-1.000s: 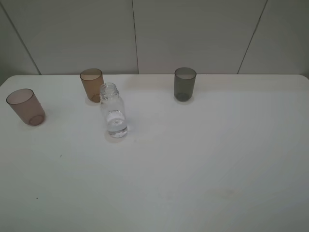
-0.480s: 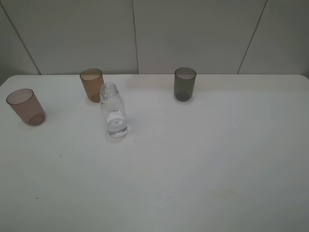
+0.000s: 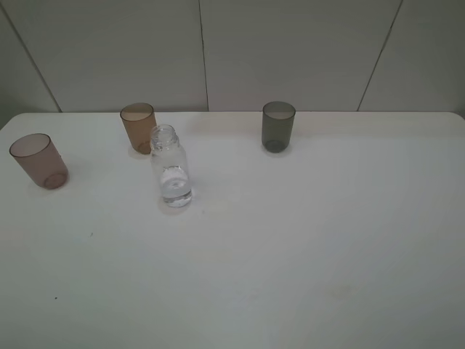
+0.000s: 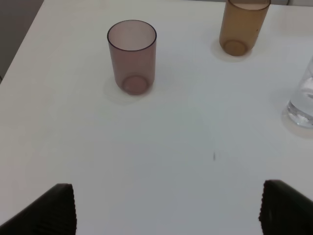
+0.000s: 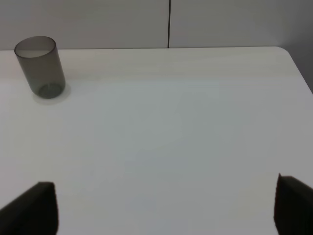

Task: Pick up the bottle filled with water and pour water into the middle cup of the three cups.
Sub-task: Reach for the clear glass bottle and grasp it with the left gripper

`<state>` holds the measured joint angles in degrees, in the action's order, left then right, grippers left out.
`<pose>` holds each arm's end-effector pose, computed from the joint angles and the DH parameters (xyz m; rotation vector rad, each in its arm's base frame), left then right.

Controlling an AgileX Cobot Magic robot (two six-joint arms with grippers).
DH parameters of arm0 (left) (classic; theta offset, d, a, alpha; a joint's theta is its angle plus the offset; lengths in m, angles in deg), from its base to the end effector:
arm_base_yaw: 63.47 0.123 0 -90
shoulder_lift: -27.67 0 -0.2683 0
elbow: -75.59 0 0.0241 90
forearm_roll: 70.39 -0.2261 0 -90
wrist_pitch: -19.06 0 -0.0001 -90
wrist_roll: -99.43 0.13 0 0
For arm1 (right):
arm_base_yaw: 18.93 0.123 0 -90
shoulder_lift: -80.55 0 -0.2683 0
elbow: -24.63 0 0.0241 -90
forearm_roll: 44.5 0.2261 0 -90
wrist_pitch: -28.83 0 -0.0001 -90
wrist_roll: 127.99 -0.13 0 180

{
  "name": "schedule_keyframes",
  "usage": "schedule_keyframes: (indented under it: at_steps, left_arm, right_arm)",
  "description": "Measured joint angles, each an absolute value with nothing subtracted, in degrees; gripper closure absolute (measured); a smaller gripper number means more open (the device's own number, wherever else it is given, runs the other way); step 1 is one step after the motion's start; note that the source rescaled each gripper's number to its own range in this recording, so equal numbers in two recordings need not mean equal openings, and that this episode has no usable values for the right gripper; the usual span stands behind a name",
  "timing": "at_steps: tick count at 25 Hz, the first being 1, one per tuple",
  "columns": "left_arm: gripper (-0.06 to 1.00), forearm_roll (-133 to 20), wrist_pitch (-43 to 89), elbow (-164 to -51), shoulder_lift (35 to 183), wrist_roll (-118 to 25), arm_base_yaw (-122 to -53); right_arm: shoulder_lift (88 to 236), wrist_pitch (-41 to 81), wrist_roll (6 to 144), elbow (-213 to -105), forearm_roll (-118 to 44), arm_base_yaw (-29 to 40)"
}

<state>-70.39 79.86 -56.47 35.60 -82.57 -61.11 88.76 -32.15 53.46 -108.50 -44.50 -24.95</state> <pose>0.0240 0.0010 0.2484 -0.0775 2.0348 0.0039 0.0227 -0.0024 0.2533 0.0808 2.0250 -0.0824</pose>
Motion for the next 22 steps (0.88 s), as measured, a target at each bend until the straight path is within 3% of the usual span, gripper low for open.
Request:
schedule_keyframes:
  at_steps: [11,22]
  left_arm:
    - [0.09,-70.0,79.7,-56.5,37.2,-82.6,-63.8]
    - [0.09,-58.7,79.2,-56.7,52.2,-76.5,-65.6]
  right_arm:
    - [88.8,-32.2,53.5,-108.5,-44.5,-24.9]
    - [88.8,-32.2,53.5,-108.5,-44.5,-24.9]
